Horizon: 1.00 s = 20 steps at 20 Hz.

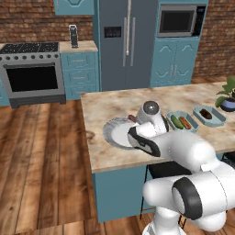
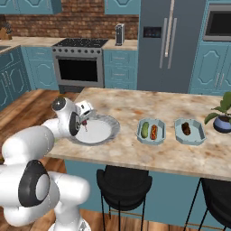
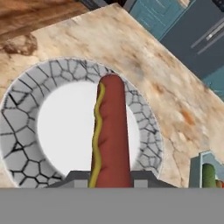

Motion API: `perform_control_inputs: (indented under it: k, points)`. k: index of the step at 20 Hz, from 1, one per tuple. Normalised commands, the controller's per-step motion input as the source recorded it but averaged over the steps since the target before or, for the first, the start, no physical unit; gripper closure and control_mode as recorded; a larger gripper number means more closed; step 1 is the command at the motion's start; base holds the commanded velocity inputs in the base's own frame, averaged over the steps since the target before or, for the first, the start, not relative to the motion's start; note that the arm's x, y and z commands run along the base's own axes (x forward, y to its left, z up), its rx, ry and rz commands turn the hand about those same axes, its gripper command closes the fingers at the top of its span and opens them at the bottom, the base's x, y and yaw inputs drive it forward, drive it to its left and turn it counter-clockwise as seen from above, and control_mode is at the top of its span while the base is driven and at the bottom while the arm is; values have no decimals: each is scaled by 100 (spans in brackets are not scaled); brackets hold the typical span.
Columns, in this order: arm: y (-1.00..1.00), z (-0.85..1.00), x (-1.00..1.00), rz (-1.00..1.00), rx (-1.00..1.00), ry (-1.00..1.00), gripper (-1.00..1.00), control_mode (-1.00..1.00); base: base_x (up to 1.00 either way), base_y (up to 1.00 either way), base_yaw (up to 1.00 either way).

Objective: Place one cooked food and one vegetable from the large plate to each tupperware container.

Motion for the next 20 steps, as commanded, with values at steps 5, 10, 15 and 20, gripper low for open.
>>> perform_control_inputs:
  k: [5,10,15,20]
  points:
    - [0,29,-35,-4,27,20,100,-100,0,0,0]
    - [0,1,-70,-24,25,3,100,-100,0,0,0]
    - [1,11,-37,-22,5,-9,100,-100,0,0,0]
    - [0,23,-1,-19,0,-1,100,-100,0,0,0]
